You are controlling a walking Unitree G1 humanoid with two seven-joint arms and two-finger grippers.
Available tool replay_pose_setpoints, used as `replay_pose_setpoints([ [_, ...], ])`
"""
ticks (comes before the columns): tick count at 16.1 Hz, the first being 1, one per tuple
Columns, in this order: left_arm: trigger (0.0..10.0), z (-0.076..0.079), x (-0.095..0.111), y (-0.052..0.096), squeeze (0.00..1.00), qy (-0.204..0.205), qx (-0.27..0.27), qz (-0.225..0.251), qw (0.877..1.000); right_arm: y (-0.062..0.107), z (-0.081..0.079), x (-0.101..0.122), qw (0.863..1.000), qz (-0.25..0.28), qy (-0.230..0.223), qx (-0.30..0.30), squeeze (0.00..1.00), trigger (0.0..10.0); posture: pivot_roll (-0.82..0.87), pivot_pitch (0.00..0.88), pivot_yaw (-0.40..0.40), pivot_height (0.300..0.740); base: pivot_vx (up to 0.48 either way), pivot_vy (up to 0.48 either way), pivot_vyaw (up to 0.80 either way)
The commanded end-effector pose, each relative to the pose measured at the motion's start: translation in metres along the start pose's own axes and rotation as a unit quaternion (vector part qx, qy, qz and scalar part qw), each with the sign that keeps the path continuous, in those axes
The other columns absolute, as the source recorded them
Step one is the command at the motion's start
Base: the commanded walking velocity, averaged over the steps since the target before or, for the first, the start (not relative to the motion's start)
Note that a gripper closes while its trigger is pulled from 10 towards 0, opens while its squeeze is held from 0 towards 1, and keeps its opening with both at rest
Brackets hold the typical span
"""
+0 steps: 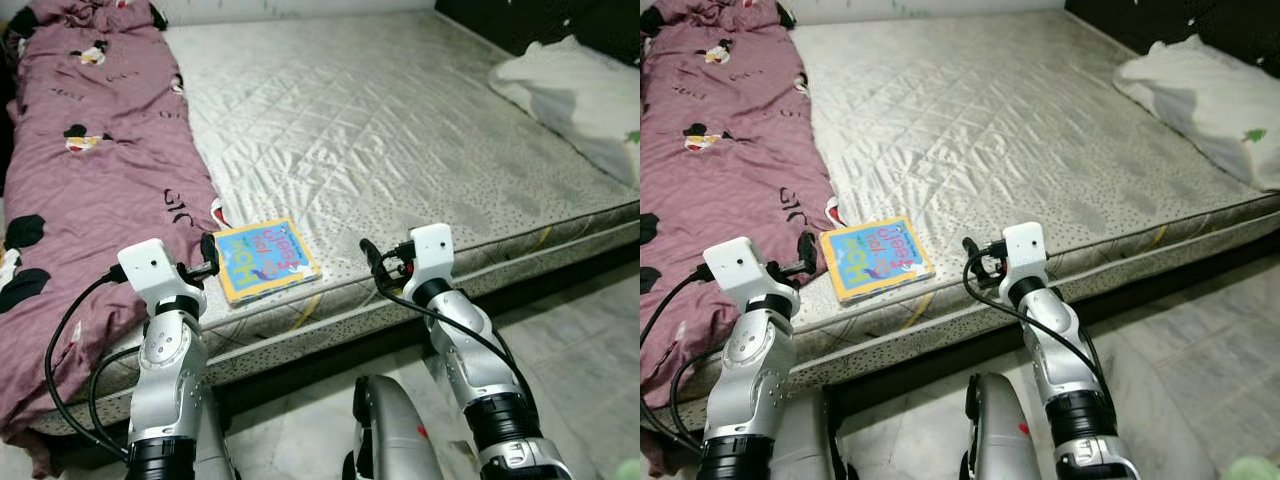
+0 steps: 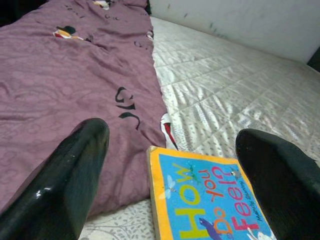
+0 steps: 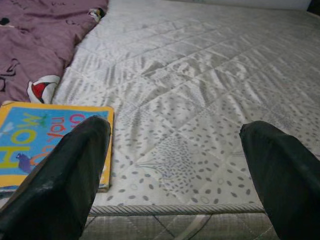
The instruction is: Clean up the room
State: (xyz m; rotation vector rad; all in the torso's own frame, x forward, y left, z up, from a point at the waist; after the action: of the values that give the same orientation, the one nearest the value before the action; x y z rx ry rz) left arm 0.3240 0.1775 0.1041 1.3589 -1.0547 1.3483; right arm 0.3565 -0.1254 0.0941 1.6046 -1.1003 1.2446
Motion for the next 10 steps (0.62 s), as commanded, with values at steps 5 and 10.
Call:
replay_pose_setpoints([
  [5,10.0,-0.003,-0.007,0.001,0.0,0.007,0.012,-0.013,1.0,0.003,0.0,0.002,1.0,0.003,-0.001,0.0,0.0,10.0,-0.05,0.055,-0.047,0.568,0.0,0.0,0.0],
  [10,10.0,-0.01,-0.016,-0.002,0.0,0.03,0.04,-0.039,0.998,0.015,0.009,0.005,1.0,-0.002,0.002,-0.012,0.0,10.0,-0.06,0.111,-0.065,0.568,0.0,0.0,0.0],
])
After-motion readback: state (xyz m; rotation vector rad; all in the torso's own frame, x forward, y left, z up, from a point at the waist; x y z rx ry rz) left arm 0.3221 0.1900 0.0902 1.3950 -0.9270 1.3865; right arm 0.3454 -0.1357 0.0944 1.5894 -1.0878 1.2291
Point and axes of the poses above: a point about 5 cm out from each wrist's last joint towards the gripper, its own y axis pointing back from the gripper into the wrist, its own x axis along the axis of the wrist's last joint, z = x × y, the point moved 4 cm from there along -y, pointing out of the wrist towards the gripper, and after that the axes turned 13 degrees about -y, right-handed, at the moved point
